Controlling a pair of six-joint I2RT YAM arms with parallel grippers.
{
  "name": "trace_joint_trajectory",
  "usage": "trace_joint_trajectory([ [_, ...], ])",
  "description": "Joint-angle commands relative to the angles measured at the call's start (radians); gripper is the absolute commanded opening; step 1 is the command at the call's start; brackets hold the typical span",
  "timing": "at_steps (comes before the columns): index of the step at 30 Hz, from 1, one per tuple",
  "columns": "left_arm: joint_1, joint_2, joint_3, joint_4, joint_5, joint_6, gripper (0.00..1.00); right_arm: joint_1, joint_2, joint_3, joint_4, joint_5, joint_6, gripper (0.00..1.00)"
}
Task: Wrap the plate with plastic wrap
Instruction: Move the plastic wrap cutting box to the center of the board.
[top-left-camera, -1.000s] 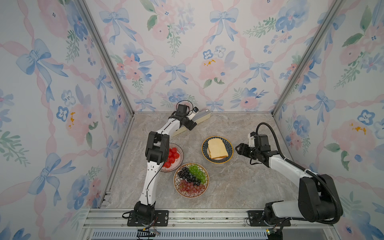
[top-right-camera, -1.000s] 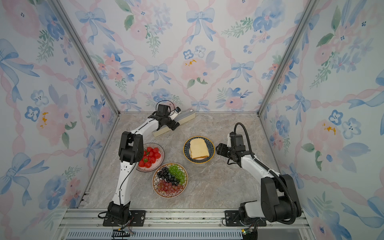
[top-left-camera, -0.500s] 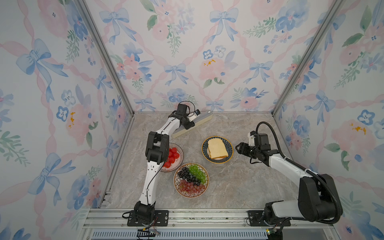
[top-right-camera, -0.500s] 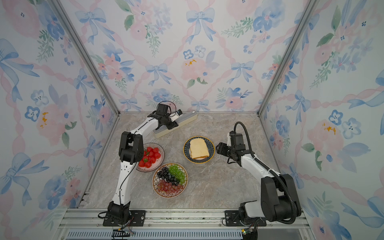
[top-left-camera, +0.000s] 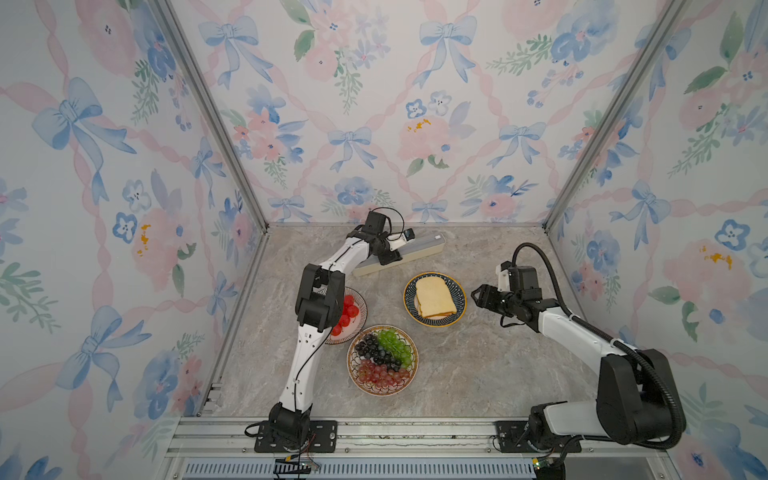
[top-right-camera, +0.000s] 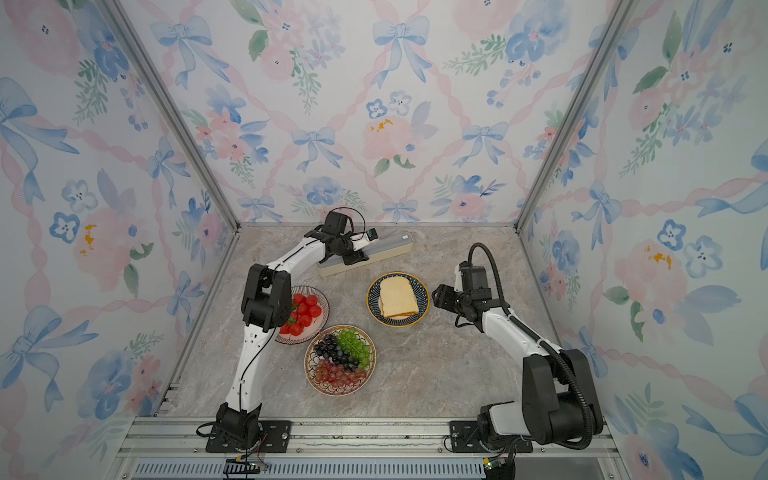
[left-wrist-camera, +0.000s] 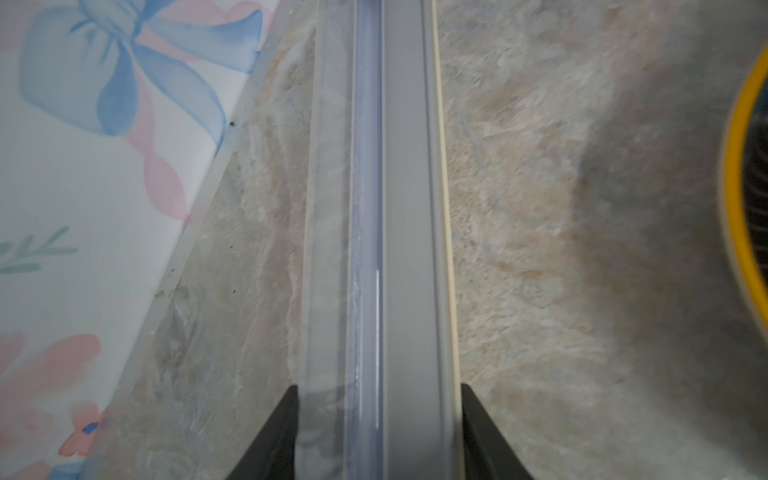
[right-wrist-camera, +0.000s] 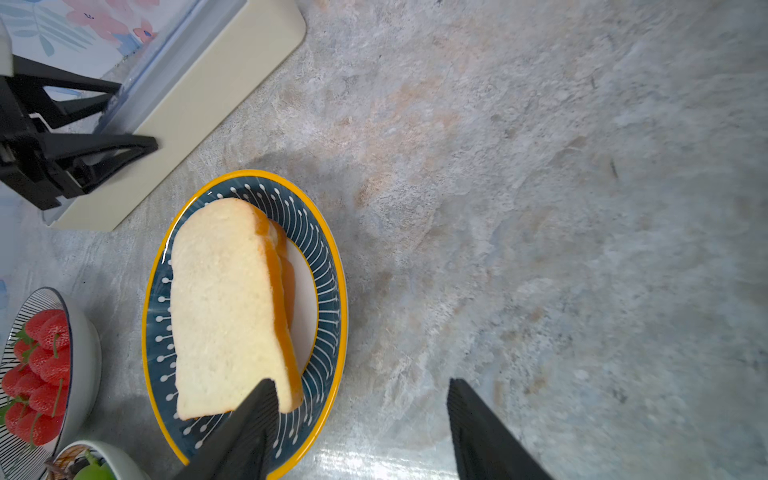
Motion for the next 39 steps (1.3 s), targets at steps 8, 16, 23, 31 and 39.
trace_joint_trajectory([
  [8,-0.077,-0.071,-0.076,-0.072,0.095,0.047,0.25,-0.048,-0.099,-0.039,-0.045,-0.002,-0.017,0.67],
  [16,-0.098,-0.14,-0.162,-0.072,0.106,0.07,0.31,-0.056,-0.096,-0.046,-0.043,-0.012,-0.02,0.67],
  [23,-0.075,-0.223,-0.109,-0.072,0.137,-0.01,0.75,-0.067,-0.102,-0.012,-0.073,-0.004,-0.027,0.75],
  [31,-0.029,-0.29,-0.056,-0.064,-0.01,-0.509,0.8,-0.074,0.04,0.152,-0.085,-0.028,-0.063,0.86],
  [39,-0.017,-0.374,-0.285,-0.032,-0.279,-0.973,0.73,-0.062,0.316,0.347,-0.004,-0.1,-0.007,0.82],
])
